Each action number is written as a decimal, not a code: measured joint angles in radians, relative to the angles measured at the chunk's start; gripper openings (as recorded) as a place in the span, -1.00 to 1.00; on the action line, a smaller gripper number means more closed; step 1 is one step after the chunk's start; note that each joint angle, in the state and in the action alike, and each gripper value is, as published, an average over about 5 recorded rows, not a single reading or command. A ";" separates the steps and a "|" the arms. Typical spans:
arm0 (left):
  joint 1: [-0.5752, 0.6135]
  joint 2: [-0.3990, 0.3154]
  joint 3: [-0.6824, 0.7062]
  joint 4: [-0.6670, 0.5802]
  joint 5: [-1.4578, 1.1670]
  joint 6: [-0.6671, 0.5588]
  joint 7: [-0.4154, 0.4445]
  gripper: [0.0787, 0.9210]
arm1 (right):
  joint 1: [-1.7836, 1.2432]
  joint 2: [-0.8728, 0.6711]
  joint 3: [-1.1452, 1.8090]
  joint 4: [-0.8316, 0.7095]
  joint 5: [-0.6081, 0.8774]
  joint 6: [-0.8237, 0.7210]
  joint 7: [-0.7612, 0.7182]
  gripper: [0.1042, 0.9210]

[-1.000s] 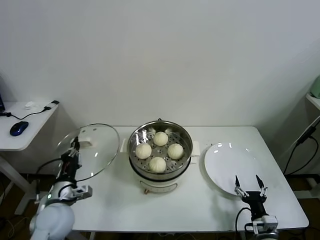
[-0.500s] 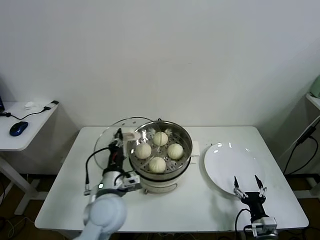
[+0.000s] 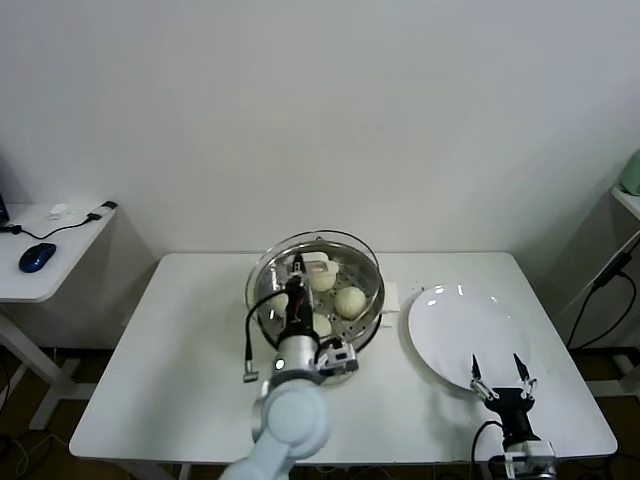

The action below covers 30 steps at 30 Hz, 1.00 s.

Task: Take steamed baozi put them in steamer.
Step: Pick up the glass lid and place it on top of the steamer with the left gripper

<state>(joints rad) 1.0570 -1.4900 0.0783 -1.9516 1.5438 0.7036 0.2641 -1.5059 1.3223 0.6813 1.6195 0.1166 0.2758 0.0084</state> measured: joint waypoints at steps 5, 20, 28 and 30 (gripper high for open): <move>-0.018 -0.035 0.017 0.057 0.035 0.011 -0.001 -0.87 | 0.002 0.002 0.001 -0.015 -0.003 0.024 0.010 0.76; -0.035 -0.058 0.022 0.169 0.070 0.007 -0.037 -0.87 | 0.019 0.014 0.001 -0.043 -0.021 0.077 0.040 0.76; -0.039 -0.056 0.012 0.204 0.078 0.000 -0.063 -0.87 | 0.023 0.022 0.002 -0.046 -0.033 0.101 0.052 0.76; -0.037 -0.055 0.010 0.211 0.080 -0.002 -0.068 -0.87 | 0.022 0.023 0.002 -0.048 -0.035 0.107 0.053 0.76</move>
<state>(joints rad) 1.0196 -1.5452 0.0883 -1.7409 1.6238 0.7017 0.1965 -1.4837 1.3452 0.6832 1.5717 0.0814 0.3826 0.0615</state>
